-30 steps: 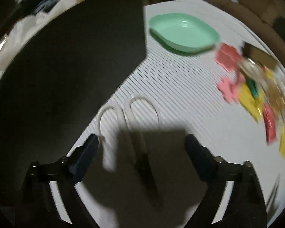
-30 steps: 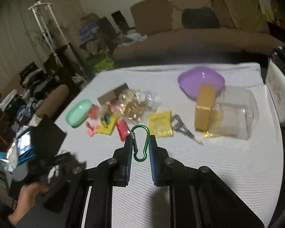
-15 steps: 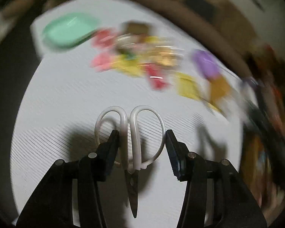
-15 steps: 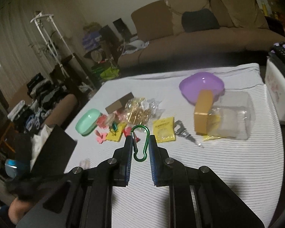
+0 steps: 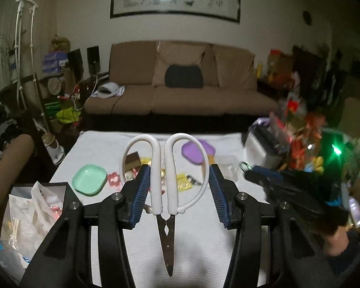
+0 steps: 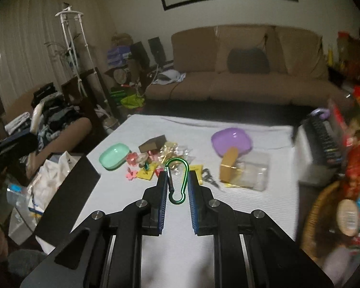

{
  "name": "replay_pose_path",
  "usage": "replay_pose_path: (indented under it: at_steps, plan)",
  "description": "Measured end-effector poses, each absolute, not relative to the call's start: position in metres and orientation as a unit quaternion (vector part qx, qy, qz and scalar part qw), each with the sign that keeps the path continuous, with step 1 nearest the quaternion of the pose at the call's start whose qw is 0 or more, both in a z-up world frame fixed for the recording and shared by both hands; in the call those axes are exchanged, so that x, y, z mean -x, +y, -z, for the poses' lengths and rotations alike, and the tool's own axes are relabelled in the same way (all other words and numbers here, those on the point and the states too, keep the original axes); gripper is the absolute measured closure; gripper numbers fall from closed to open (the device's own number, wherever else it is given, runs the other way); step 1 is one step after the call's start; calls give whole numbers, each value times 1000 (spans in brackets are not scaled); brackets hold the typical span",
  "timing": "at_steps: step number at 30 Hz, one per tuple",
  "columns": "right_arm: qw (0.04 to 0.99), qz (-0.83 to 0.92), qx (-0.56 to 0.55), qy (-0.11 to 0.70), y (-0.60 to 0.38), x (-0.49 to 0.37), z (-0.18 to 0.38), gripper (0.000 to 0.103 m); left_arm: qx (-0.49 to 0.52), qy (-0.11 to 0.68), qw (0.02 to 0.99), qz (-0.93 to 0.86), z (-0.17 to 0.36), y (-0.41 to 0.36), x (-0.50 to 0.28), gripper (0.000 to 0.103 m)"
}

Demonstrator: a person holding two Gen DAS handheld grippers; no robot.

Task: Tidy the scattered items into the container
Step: 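Carry the scissors with the left tool while the right tool carries the carabiner to the box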

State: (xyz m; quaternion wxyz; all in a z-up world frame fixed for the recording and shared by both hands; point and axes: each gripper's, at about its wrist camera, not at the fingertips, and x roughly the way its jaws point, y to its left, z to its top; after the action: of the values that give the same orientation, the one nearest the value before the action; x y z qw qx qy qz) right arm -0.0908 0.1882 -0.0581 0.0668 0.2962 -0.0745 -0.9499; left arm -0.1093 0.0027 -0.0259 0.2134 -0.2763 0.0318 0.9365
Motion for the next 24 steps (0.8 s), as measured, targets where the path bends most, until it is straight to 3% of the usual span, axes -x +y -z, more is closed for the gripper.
replay_pose_path:
  at_steps: [8,15,21,24]
  plan:
    - [43,946,-315,-68,173,36,36,87,254,8,244,-936,-4,-40,99,57]
    - [37,945,-318,-65,138,46,23,87,259,0,235,-937,-12,-80,119,57]
    - [75,946,-313,-42,68,88,13,87,236,44,131,-962,-11,-131,130,57]
    - [102,945,-310,-29,28,108,11,87,238,30,85,-967,-4,-167,141,57]
